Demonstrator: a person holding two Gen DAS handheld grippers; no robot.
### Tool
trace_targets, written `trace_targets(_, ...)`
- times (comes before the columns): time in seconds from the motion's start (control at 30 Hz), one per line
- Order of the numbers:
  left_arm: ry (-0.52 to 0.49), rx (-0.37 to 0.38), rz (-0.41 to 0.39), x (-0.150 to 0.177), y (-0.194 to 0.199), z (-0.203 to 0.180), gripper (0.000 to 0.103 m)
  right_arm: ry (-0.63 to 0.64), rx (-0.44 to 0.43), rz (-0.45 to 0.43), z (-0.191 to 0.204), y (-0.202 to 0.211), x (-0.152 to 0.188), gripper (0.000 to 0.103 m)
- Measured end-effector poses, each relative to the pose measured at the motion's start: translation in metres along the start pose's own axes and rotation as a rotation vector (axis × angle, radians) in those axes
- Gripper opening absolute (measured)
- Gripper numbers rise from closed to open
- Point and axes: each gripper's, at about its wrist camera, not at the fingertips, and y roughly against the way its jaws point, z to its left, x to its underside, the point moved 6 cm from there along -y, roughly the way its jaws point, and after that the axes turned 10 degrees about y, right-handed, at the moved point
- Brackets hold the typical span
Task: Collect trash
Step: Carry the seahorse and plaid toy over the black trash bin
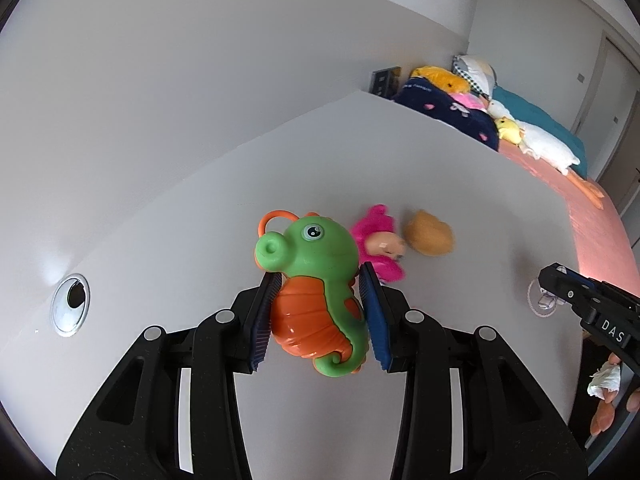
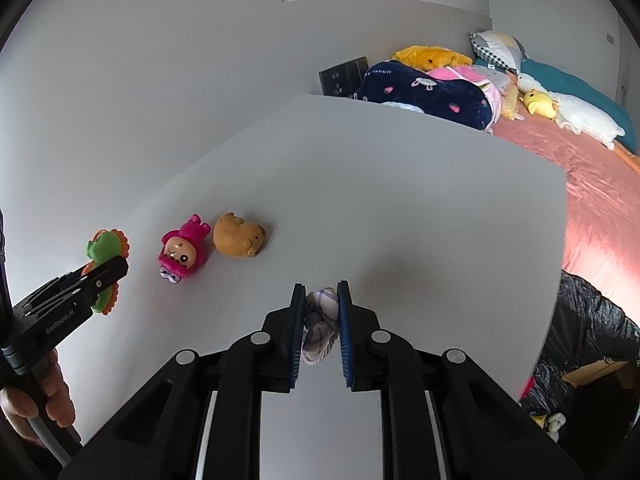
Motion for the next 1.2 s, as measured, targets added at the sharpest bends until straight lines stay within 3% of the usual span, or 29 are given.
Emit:
trace_targets(0.47,-0.066,0.063,-0.005,0.025,0.020,-0.069,0.040,-0.025,0.022,-0.054,-0.027,0.053,0.024,0.017)
trace_targets(1.2,-0.201,0.173,0.034,0.059,0.017,-0.178,0.040,-0.112,0.096,-0.082,-0.100,0.106,0.070,0.017)
